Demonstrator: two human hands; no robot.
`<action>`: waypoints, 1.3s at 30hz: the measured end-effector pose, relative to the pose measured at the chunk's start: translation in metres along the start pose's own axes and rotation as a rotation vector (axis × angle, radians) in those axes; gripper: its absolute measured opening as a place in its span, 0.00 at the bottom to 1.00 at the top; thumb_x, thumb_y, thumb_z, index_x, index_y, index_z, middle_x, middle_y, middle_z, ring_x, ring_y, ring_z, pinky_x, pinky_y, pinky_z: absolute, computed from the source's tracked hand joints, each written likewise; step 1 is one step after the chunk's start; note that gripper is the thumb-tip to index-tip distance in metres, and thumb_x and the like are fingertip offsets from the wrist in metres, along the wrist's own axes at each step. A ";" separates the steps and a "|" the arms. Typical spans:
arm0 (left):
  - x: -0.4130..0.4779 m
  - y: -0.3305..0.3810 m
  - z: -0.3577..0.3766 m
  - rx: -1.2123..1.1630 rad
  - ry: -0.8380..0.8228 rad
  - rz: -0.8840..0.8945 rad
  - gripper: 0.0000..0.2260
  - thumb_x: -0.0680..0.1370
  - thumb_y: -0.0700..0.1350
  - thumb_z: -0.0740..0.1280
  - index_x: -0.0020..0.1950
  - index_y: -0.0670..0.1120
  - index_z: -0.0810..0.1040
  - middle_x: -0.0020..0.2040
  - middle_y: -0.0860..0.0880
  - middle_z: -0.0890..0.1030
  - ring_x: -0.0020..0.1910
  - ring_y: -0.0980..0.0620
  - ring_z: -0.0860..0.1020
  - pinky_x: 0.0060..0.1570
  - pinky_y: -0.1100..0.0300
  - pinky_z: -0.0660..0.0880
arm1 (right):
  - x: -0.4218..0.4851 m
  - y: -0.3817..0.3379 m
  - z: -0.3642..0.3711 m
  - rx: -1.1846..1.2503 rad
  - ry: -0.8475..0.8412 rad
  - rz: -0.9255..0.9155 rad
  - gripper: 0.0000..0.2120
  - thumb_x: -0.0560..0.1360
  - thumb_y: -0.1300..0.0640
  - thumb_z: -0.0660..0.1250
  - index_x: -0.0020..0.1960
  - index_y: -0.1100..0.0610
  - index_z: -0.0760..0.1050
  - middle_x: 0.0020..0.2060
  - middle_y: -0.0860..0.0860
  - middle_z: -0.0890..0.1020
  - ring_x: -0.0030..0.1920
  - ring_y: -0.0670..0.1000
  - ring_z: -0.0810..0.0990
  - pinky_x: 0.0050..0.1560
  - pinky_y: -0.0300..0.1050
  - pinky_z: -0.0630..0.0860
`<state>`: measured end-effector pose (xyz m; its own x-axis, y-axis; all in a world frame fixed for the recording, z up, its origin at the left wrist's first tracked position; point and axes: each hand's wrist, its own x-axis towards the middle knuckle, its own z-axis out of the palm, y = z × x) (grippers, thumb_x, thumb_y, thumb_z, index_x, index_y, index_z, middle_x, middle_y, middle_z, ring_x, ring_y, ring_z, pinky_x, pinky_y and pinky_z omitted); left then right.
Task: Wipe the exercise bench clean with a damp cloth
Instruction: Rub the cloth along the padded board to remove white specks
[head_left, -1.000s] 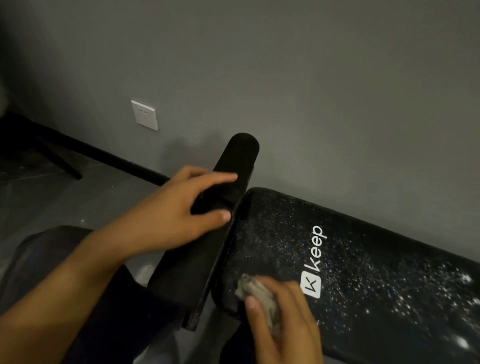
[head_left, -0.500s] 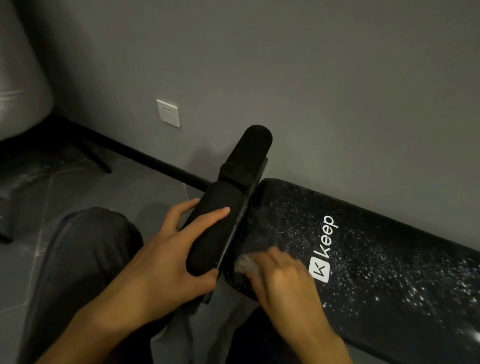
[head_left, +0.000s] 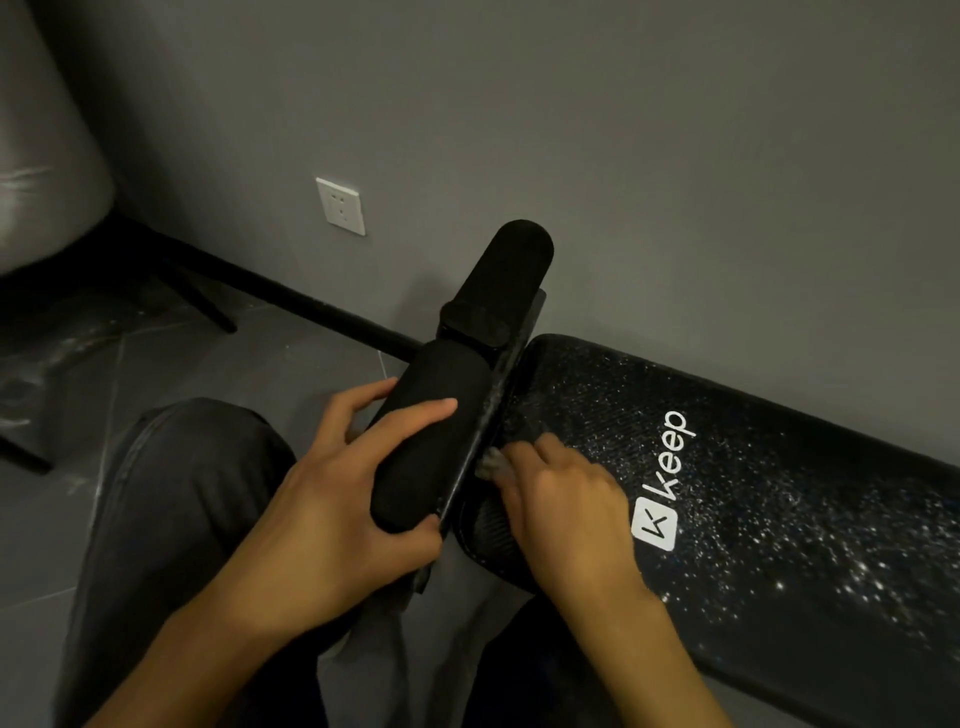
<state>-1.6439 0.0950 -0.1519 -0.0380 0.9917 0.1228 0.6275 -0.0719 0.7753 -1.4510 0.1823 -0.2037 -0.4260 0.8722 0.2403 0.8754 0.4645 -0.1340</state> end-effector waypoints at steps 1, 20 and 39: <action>0.001 0.000 -0.001 0.007 -0.004 0.004 0.41 0.66 0.48 0.80 0.71 0.75 0.67 0.72 0.70 0.58 0.61 0.68 0.73 0.51 0.73 0.77 | 0.006 -0.001 0.003 0.003 -0.005 0.020 0.06 0.75 0.50 0.73 0.44 0.51 0.78 0.38 0.49 0.78 0.34 0.54 0.80 0.32 0.47 0.75; 0.051 0.032 -0.013 0.376 -0.336 -0.162 0.35 0.79 0.59 0.67 0.78 0.73 0.50 0.75 0.64 0.43 0.62 0.49 0.74 0.61 0.55 0.79 | -0.008 0.006 -0.002 0.116 -0.042 -0.049 0.07 0.79 0.46 0.66 0.54 0.47 0.77 0.43 0.47 0.77 0.37 0.53 0.81 0.32 0.47 0.74; 0.110 0.027 -0.017 0.411 -0.492 -0.117 0.32 0.81 0.56 0.66 0.77 0.76 0.50 0.80 0.57 0.32 0.66 0.45 0.74 0.66 0.53 0.75 | 0.006 -0.006 -0.009 -0.070 -0.072 0.063 0.10 0.69 0.53 0.77 0.41 0.51 0.76 0.36 0.49 0.77 0.26 0.53 0.79 0.22 0.43 0.63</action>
<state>-1.6443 0.2006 -0.1067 0.1748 0.9305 -0.3220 0.8910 -0.0103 0.4538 -1.4568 0.1837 -0.1928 -0.3831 0.9091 0.1632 0.9135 0.3991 -0.0789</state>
